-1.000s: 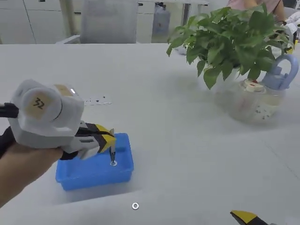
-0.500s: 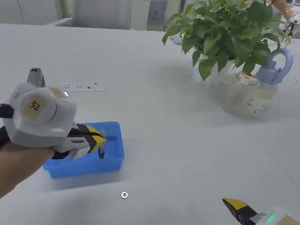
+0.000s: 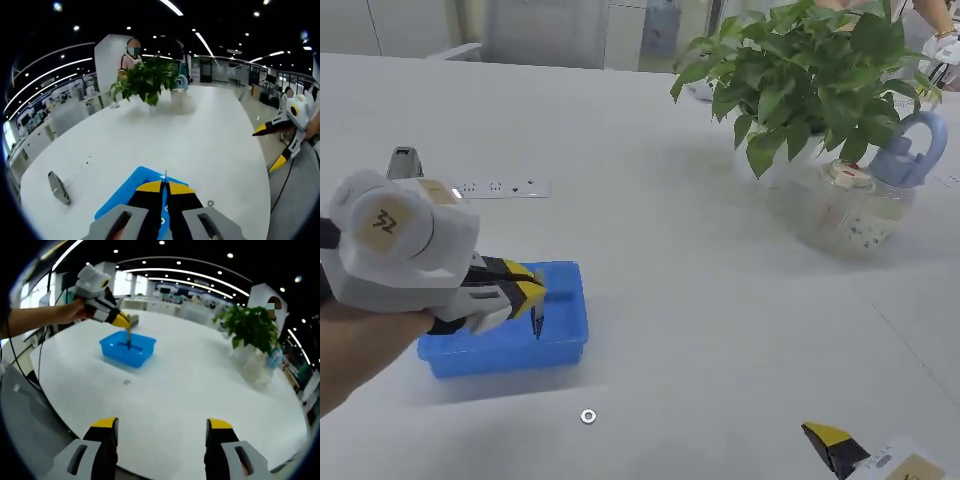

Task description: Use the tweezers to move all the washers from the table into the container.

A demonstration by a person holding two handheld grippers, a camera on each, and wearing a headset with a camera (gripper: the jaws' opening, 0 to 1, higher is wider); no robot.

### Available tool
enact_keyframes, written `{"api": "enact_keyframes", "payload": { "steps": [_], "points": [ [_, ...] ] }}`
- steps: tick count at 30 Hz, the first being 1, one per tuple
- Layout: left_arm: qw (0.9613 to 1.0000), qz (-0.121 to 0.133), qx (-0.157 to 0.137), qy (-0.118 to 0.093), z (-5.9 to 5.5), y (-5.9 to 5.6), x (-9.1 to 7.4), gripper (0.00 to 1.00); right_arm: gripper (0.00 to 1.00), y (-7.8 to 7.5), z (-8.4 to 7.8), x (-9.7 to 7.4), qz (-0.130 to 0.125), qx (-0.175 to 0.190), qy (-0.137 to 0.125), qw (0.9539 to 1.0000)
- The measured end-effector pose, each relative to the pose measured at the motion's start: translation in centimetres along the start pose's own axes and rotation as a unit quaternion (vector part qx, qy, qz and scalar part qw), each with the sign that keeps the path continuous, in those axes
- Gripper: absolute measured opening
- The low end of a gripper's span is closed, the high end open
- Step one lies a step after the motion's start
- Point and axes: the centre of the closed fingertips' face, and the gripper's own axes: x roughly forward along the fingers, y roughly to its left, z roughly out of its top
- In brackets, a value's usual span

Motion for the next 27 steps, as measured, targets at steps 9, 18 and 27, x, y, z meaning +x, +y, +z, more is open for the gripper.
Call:
{"api": "enact_keyframes", "payload": {
  "steps": [9,18,27],
  "points": [
    [0.9992,0.008,0.0,-0.039,2.9,-1.8,-2.7,0.0,0.85,0.3,0.5,0.0,0.009,0.016,-0.016,0.9997],
    [0.9987,-0.027,-0.011,-0.041,2.5,-5.3,-2.9,0.0,0.96,0.6,0.7,0.1,0.015,0.025,-0.022,0.9993],
    [0.9975,-0.056,-0.027,-0.035,1.3,-7.2,-1.7,0.0,0.99,0.6,-0.3,0.7,0.012,0.019,0.001,0.9997]
  ]
}}
